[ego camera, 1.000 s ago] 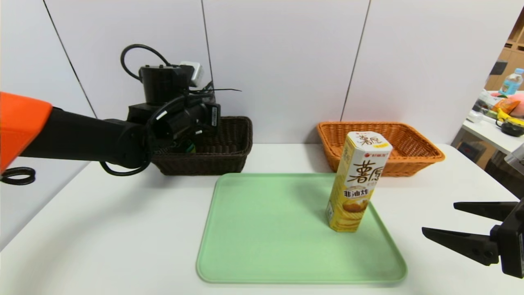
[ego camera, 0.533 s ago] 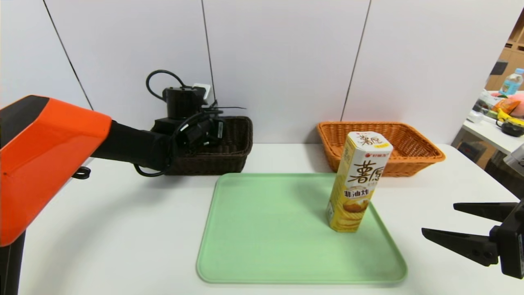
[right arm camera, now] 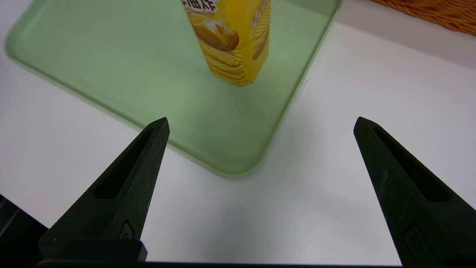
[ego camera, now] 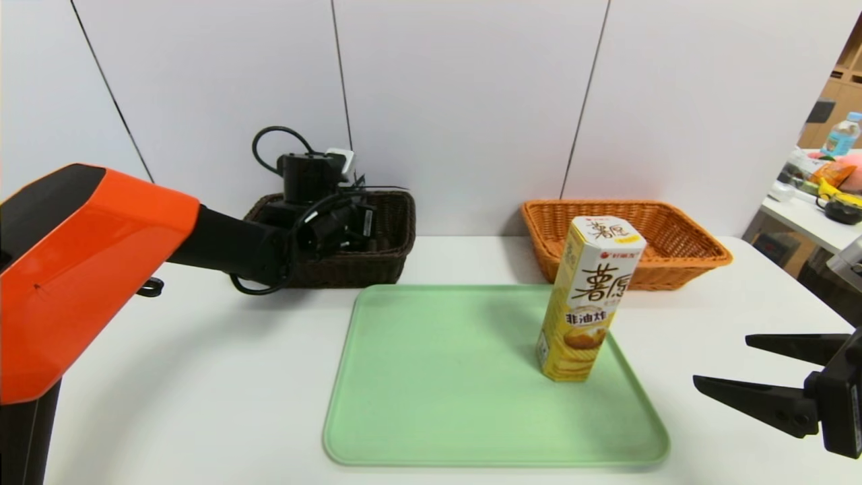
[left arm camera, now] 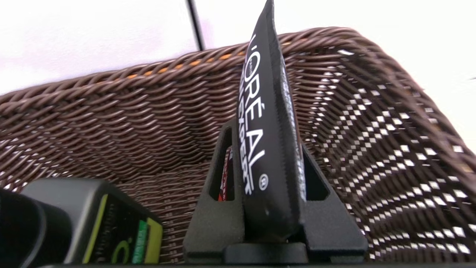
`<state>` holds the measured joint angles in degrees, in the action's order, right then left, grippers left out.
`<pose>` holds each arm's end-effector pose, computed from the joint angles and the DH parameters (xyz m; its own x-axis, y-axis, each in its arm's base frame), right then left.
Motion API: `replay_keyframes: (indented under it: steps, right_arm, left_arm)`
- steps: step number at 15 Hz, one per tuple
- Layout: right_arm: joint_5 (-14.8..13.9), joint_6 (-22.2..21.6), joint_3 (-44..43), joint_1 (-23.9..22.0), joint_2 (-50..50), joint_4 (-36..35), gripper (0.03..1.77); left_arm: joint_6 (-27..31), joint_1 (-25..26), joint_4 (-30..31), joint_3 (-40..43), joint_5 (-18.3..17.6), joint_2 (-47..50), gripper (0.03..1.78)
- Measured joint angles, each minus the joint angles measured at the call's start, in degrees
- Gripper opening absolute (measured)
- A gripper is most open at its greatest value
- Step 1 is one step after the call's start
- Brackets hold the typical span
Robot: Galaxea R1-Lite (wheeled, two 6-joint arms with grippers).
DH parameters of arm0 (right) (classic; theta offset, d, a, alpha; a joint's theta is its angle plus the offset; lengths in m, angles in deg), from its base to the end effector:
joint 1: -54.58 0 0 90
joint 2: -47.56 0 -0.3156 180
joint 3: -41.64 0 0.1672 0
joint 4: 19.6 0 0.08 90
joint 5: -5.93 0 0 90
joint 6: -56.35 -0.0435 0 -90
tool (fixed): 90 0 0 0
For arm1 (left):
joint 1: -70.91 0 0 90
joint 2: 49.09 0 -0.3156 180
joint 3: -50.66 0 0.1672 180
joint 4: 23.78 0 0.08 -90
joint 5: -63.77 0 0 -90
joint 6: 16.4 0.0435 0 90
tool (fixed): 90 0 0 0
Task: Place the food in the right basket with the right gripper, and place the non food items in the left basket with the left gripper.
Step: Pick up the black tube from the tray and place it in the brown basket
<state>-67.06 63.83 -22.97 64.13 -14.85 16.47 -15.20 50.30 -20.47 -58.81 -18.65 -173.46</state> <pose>0.1181 0.0328 0.2184 0.7344 0.4202 -0.5329 -0.4663 0.8830 0.0536 0.4329 -0.1567 0.1928 0.9553 -0.2183 -0.1992 0.2319 0.9716 0.0470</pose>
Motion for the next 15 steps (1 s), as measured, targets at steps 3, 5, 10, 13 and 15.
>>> replay_keyframes:
  steps: [3, 5, 10, 13, 15]
  right_arm:
    - [0.0, -0.07, 0.07, 0.0, 0.0, 0.0, 1.71]
    - [-0.04, -0.07, 0.07, 0.0, 0.04, 0.0, 1.71]
    - [0.07, -0.02, -0.23, 0.0, 0.09, -0.05, 1.71]
    - [0.02, 0.01, -0.34, 0.0, 0.13, -0.05, 1.71]
    - [0.02, 0.01, -0.39, 0.0, 0.22, -0.06, 1.71]
  left_arm:
    - [0.06, 0.09, -0.35, -0.45, -0.02, 0.15, 0.33]
    - [0.05, 0.02, -1.57, -0.5, -0.07, 0.66, 0.33]
    - [-0.06, 0.04, -1.55, -0.37, -0.09, 1.52, 0.33]
    - [0.09, 0.02, -1.76, -0.12, -0.24, 2.05, 0.33]
    - [0.02, 0.0, -1.77, -0.09, -0.24, 2.21, 0.33]
